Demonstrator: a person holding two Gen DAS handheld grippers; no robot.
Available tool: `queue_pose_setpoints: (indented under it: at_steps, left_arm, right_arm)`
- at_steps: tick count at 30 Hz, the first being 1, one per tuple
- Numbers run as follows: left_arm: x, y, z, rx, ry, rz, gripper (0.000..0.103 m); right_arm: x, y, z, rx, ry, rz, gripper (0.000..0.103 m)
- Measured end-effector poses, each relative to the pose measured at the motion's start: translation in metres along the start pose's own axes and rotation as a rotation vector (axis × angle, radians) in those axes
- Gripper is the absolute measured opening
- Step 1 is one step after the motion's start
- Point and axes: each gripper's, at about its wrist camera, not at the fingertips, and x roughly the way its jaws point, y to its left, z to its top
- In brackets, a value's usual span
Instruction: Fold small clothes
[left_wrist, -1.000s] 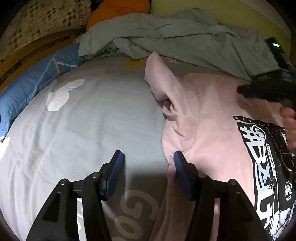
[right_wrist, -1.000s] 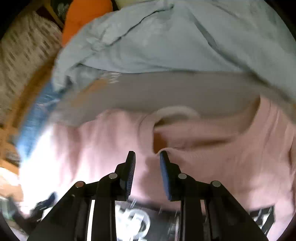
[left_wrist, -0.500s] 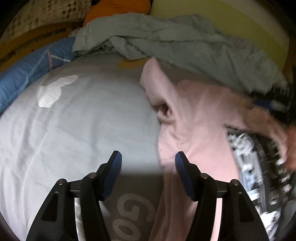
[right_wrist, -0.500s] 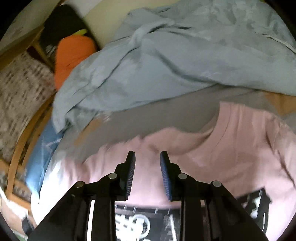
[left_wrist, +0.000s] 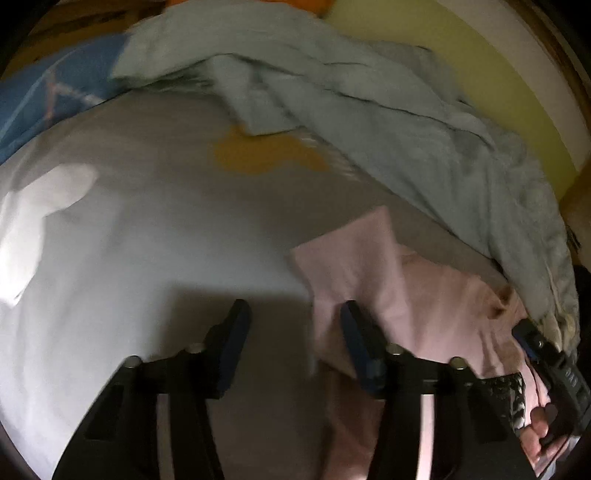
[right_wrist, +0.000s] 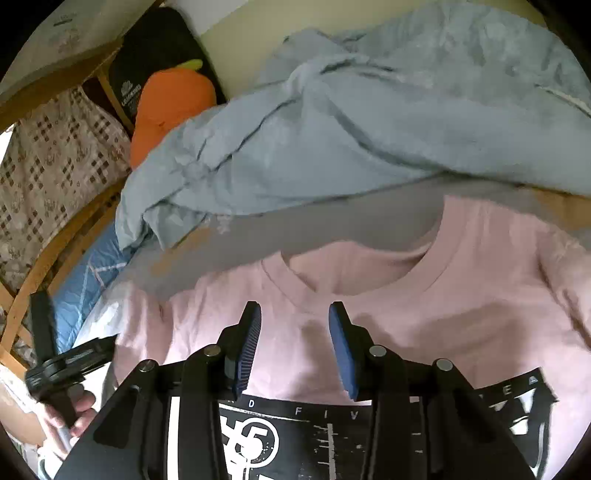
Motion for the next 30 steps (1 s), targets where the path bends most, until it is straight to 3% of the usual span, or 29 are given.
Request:
queue_pose_setpoints:
  at_steps: [1,4,7,10,12,16,20,23,26,27,28,29,30]
  left_arm:
    - [-0.003,-0.011,-0.003,0.031,-0.002,-0.064,0.030]
    - [-0.006,-0.053,-0.015,0.175,0.048,-0.211,0.031]
    - [0.001,-0.089,-0.035,0.301,0.129,-0.191,0.032]
    - [-0.009,-0.096,-0.044,0.354,0.122,-0.216,0.032]
    - [-0.024,-0.087,-0.038,0.333,0.073,-0.244,0.034]
    - [-0.044,-0.059,-0.012,0.237,-0.026,-0.160,0.049]
    - [-0.023,-0.046,0.003,0.183,0.111,-0.266,0.059]
    - [-0.009,-0.046,-0.004,0.185,0.152,-0.209,0.059]
    - [-0.001,-0.037,-0.014,0.144,0.181,-0.202,0.057]
    - [-0.002,-0.034,-0.018,0.129,0.172,-0.193,0.053]
    - [-0.009,-0.029,-0.021,0.118,0.147,-0.171,0.024]
    - [-0.015,-0.026,-0.022,0.114,0.117,-0.146,0.008]
    - [-0.022,-0.025,-0.022,0.119,0.086,-0.132,0.001]
  right_arm:
    - [-0.005,0.000,0.002,0.001,-0.018,0.004,0.039]
    - [-0.017,-0.003,0.008,-0.003,-0.058,-0.009,0.040]
    - [-0.022,-0.009,0.009,0.015,-0.067,-0.004,0.040]
    - [-0.024,-0.014,0.009,0.024,-0.065,-0.007,0.040]
    - [-0.026,-0.015,0.010,0.021,-0.073,-0.013,0.040]
    - [-0.030,-0.016,0.011,0.028,-0.086,-0.007,0.041]
    - [-0.028,-0.015,0.011,0.022,-0.079,-0.007,0.041]
    - [-0.029,-0.014,0.010,0.013,-0.082,-0.012,0.041]
    - [-0.030,-0.015,0.011,0.015,-0.087,-0.008,0.041]
    - [-0.031,-0.016,0.012,0.017,-0.088,-0.004,0.041]
    - [-0.031,-0.017,0.012,0.019,-0.087,-0.001,0.041]
    - [-0.030,-0.017,0.013,0.021,-0.086,0.003,0.041]
    - [-0.030,-0.018,0.013,0.021,-0.086,0.004,0.041]
